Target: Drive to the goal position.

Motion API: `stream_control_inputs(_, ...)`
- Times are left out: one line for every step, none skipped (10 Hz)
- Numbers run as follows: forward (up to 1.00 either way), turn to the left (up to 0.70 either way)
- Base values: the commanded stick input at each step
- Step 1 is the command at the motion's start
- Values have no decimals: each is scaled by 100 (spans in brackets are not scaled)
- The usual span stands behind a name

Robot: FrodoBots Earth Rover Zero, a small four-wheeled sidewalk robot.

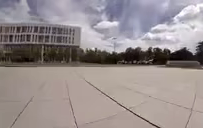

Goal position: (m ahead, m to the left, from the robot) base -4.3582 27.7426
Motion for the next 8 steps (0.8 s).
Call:
stream_control_inputs(100, 40)
stream_control_inputs(100, 40)
stream_control_inputs(100, 40)
stream_control_inputs(100, 40)
stream_control_inputs(100, 40)
stream_control_inputs(100, 40)
stream_control_inputs(100, 40)
stream_control_inputs(100, 40)
